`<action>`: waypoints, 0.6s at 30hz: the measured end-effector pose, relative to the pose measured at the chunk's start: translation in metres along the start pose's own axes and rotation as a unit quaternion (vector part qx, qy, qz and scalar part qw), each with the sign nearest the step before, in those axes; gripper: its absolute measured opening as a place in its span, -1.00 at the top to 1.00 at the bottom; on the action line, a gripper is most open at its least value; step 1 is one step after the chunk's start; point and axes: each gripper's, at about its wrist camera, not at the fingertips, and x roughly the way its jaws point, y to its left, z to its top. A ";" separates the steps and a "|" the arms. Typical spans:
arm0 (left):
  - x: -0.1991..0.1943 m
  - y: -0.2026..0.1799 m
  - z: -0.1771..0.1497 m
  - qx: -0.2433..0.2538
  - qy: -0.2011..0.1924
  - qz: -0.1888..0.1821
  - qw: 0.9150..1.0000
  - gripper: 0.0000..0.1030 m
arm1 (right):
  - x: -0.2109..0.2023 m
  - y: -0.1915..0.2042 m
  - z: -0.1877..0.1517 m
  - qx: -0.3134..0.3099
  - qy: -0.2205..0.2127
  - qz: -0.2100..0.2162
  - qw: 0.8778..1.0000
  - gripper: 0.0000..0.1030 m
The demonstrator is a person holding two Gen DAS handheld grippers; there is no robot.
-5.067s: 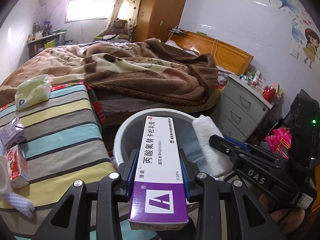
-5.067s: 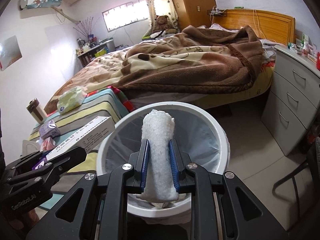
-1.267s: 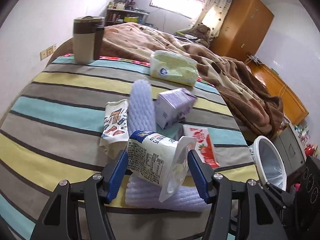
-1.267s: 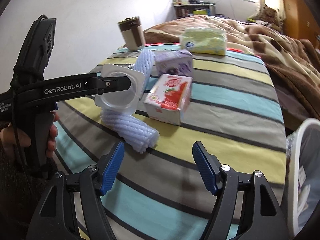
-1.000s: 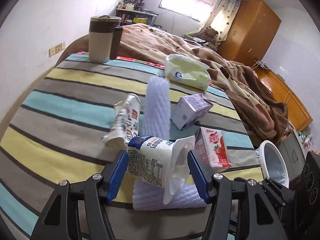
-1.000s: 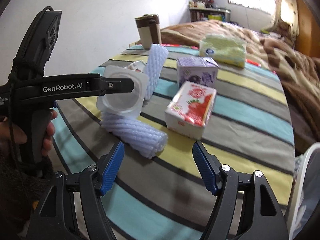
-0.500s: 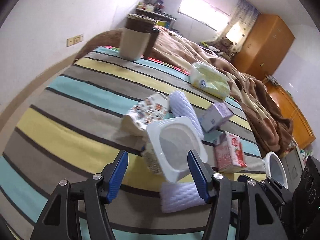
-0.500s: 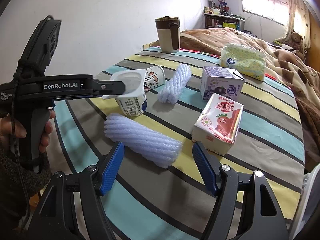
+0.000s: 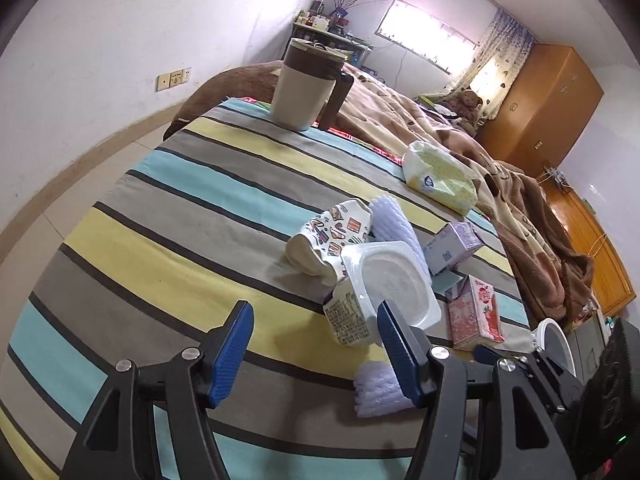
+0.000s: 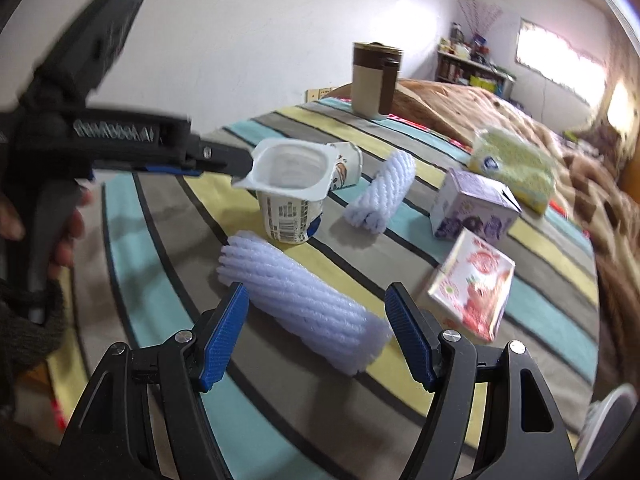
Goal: Collect trash
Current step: 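Grasp the white yogurt cup with left tool while right tool grasps the white foam net sleeve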
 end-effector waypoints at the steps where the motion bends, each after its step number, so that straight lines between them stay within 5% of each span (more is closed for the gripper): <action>1: -0.001 -0.002 0.000 0.003 -0.001 -0.003 1.000 -0.24 | 0.004 0.003 0.001 -0.010 0.006 0.003 1.000 -0.40; 6: -0.001 -0.004 -0.002 0.013 -0.001 -0.008 1.000 -0.24 | 0.017 0.006 0.001 -0.021 0.038 0.005 0.999 -0.40; 8: 0.001 -0.005 -0.003 0.021 0.003 -0.016 1.000 -0.24 | 0.015 0.003 0.001 -0.013 0.034 0.004 0.999 -0.05; 13: 0.004 -0.007 -0.007 0.038 0.008 -0.031 0.999 -0.24 | 0.009 -0.010 -0.005 0.017 0.038 -0.010 0.999 0.44; 18: 0.010 -0.008 -0.008 0.055 0.014 -0.035 0.998 -0.25 | -0.002 -0.025 -0.015 0.067 0.035 -0.016 0.997 0.51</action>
